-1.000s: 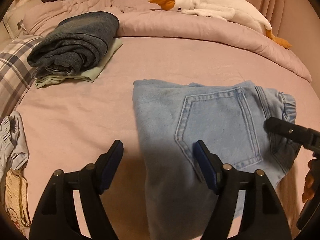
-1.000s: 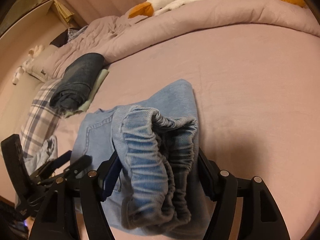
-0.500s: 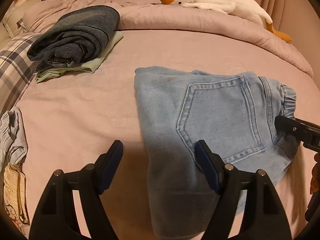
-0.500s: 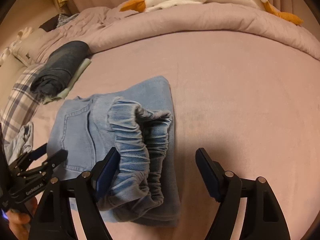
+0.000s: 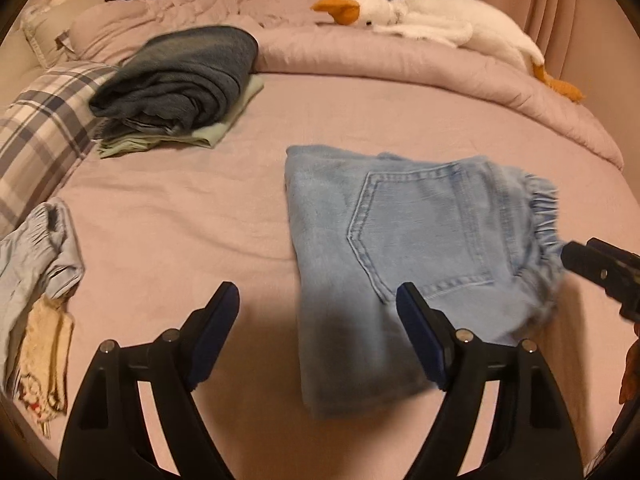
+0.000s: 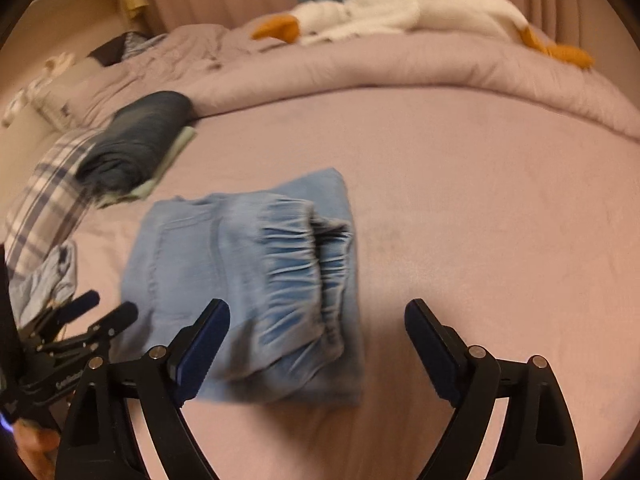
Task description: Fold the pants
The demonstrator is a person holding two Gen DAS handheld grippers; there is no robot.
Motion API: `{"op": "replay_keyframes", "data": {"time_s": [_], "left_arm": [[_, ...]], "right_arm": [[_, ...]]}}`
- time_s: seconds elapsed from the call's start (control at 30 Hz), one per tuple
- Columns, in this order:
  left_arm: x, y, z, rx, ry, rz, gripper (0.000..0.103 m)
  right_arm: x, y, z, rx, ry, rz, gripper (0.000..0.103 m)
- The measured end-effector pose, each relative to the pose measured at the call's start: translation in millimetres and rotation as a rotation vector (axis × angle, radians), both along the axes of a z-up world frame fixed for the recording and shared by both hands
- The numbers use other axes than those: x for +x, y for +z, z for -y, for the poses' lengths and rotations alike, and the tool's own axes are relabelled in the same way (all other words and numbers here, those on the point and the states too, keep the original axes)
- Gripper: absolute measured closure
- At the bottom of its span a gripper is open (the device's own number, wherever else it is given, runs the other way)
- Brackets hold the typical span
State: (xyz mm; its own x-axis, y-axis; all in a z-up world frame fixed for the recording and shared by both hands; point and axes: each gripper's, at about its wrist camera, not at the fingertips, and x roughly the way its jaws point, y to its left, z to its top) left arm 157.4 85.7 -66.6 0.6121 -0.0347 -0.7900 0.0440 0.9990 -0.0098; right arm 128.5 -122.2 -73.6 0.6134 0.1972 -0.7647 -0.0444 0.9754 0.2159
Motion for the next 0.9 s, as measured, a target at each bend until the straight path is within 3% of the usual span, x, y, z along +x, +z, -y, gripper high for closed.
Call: {"op": "replay_keyframes", "data": {"time_s": [0.1,0.17,0.2,0.37,0.9], "left_arm": [[-15.4,13.8,-2.0,-0.031,0.007,-0.002,0.009],[-27.7,24.2,-1.6,-0.025,0.025,0.008,0.001],[-33.8,29.7,-1.3,-0.021,0.029,0.019,0.001],[-59.5,51.3,-0.4,-0.053,0.039,0.018,0.001],[-115.8,96.1,8.8,0.012,0.044,0.119,0.001]], "right_arm": [[-17.6,15.9,-13.2,-0.040,0.042,0.035,0.014],[-27.8,24.2,-19.5,-0.051,0.063,0.052,0.006],[-35.1,29.0,-22.7,-0.054,0.076,0.066,0.001],[-64.2,45.4,-34.9,-0.103,0.118,0.114,0.001],[-110.7,76.7,-40.1,-0.087,0.134,0.181,0.001]]}}
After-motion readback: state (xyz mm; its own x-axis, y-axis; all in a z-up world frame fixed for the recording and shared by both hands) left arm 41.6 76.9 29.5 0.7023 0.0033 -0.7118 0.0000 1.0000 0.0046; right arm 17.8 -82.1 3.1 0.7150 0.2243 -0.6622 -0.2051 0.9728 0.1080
